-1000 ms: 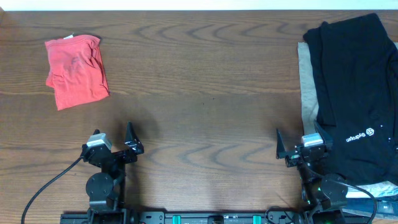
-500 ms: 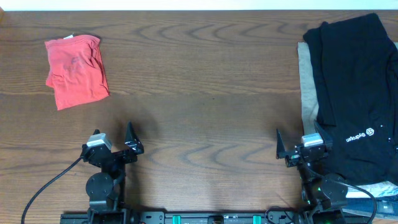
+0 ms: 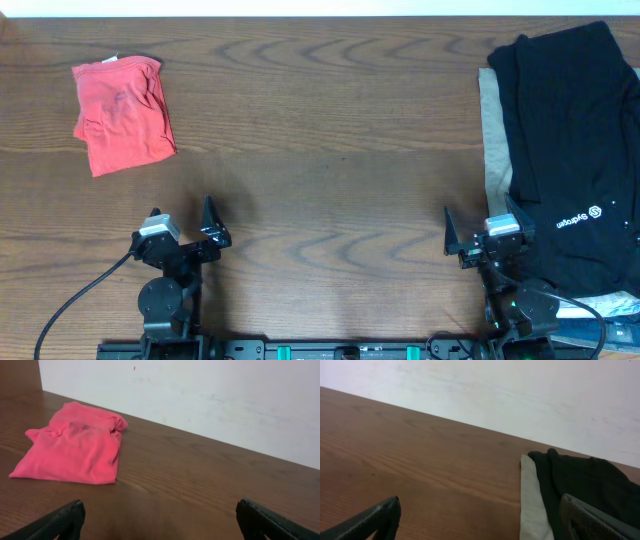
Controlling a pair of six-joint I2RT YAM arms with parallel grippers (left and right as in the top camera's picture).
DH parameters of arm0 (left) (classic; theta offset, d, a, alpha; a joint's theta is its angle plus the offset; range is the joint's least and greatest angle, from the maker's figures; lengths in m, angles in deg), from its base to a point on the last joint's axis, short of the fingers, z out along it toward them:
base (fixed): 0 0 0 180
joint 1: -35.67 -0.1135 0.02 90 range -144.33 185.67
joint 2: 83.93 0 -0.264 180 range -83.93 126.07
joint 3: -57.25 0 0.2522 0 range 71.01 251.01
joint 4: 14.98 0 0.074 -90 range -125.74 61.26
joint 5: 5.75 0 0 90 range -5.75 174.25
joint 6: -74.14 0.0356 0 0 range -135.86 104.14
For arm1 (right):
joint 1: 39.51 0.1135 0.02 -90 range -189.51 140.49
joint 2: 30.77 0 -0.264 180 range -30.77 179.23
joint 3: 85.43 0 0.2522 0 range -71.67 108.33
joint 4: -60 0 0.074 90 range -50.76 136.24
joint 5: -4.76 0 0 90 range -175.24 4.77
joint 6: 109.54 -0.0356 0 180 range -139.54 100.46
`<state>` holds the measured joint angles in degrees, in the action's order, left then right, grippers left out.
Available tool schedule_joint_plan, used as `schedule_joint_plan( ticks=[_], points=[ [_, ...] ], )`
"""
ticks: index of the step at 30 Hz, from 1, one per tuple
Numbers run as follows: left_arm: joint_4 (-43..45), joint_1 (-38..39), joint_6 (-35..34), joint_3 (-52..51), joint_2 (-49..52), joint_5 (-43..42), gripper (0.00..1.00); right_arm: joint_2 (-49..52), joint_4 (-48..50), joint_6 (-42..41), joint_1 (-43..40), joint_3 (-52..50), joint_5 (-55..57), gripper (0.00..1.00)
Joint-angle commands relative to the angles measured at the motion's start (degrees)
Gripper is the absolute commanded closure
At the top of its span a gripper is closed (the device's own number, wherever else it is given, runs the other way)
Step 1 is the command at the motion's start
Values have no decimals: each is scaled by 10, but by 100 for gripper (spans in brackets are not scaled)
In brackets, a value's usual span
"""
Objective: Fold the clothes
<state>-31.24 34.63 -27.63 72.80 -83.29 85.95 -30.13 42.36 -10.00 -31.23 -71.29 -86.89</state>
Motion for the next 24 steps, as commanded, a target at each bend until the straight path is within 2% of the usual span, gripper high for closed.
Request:
schedule_joint_plan(
  ticks=[1,18,24],
  points=[
    [-13,-3,4,-16,-4,5,2,-3,-2,1,-5,-1,-1,1],
    [-12,-3,4,-16,-4,5,2,-3,-2,-25,-5,0,19,1],
    [-13,-3,4,-5,0,5,2,-3,-2,-70,-5,11,49,1]
  ],
)
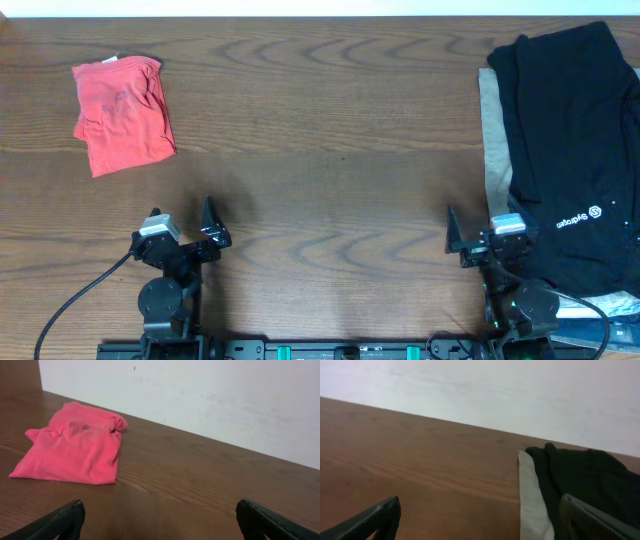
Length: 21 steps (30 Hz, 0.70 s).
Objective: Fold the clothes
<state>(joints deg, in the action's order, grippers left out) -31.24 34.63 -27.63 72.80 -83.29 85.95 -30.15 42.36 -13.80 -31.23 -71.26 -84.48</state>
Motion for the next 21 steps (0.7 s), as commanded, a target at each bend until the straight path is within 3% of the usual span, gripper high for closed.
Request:
schedule_joint_plan(
  ticks=[1,10,15,21],
  points=[
    [-13,-3,4,-1,4,5,2,-2,-2,-32,-5,14,25,1],
    [-13,-3,4,84,140,5,2,66,-62,-85,-8,101,53,1],
    [-23,-3,4,179,284,1,2,181,-118,-85,-24,191,50,1],
    [-119,-3,4,309,443,-46,2,370,-235,-82,-45,328,1,1]
  ],
)
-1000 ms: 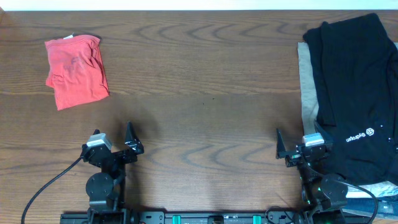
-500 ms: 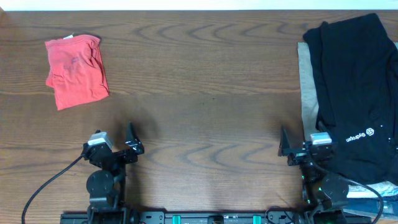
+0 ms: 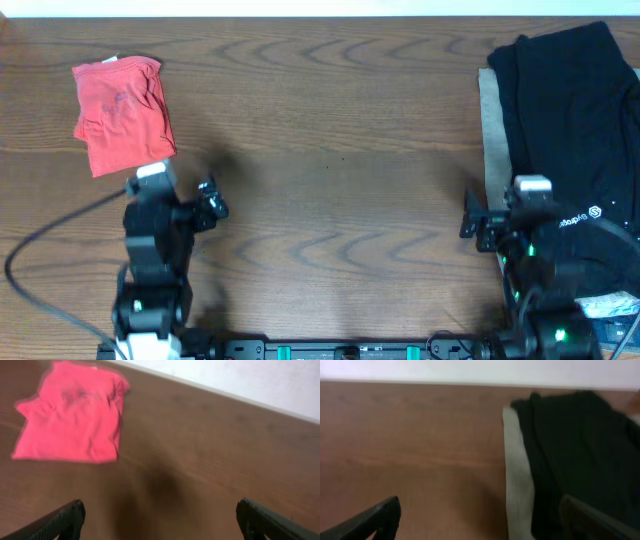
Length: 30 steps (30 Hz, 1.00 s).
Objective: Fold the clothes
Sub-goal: 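Reach the right gripper to the black shirt and grasp its edge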
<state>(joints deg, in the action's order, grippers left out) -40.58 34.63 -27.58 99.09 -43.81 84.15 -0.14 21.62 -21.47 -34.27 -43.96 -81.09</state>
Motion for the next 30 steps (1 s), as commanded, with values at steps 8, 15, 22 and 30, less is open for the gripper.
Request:
schedule_joint_plan(
  ticks=[8,15,22,30],
  points=[
    [-111,-3,3,113,145,-36,2,327,-155,-6,-79,218,-60,1],
    [-115,-3,3,113,149,-35,2,449,-163,-42,-151,222,51,2],
    [-115,-3,3,113,149,-35,2,550,-176,-42,-212,222,58,10],
    [-115,-3,3,113,149,-35,2,597,-174,-44,-225,222,73,99]
  ],
)
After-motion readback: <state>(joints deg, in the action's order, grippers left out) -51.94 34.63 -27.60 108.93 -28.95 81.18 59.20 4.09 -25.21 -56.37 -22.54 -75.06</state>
